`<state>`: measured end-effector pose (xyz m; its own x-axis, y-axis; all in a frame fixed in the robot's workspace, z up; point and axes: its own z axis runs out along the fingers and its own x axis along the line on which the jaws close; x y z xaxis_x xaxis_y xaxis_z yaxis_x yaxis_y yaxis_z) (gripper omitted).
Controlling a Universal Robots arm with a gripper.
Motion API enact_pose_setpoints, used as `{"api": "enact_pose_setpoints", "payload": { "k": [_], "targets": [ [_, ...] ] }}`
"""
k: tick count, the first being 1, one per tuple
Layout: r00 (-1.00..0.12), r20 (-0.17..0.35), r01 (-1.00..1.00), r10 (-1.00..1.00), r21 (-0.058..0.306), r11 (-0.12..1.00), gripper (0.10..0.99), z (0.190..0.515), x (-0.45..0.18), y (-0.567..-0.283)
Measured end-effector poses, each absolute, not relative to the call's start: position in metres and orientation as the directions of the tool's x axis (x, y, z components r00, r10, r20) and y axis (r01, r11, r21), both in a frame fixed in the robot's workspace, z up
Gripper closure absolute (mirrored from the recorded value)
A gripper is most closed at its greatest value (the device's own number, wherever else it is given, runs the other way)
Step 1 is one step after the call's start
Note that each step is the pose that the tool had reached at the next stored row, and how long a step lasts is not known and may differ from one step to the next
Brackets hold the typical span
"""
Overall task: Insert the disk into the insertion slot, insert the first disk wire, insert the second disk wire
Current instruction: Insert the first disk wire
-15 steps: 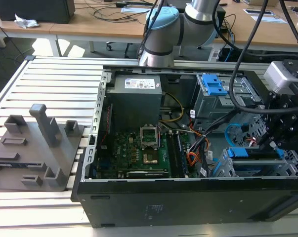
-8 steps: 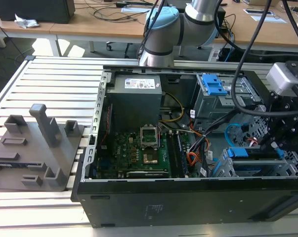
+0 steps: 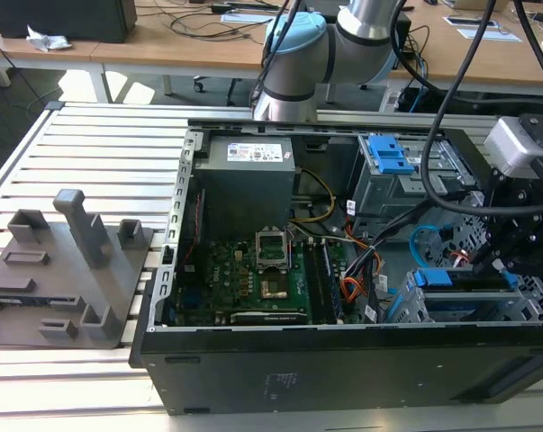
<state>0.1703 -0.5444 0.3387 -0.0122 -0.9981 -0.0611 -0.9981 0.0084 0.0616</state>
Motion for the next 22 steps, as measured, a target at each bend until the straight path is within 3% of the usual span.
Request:
{"api": "enact_pose_setpoints", "payload": {
  "k": [16, 17, 22],
  "targets": [
    [-0.012, -0.073, -0.998, -0.997, 0.063, 0.008, 0.894, 0.332, 0.172, -0.548],
    [-0.012, -0.072, -0.998, -0.997, 0.063, 0.008, 0.831, 0.334, 0.172, -0.548],
    [-0.012, -0.072, -0.998, -0.997, 0.063, 0.008, 0.847, 0.357, 0.172, -0.548]
  ]
}}
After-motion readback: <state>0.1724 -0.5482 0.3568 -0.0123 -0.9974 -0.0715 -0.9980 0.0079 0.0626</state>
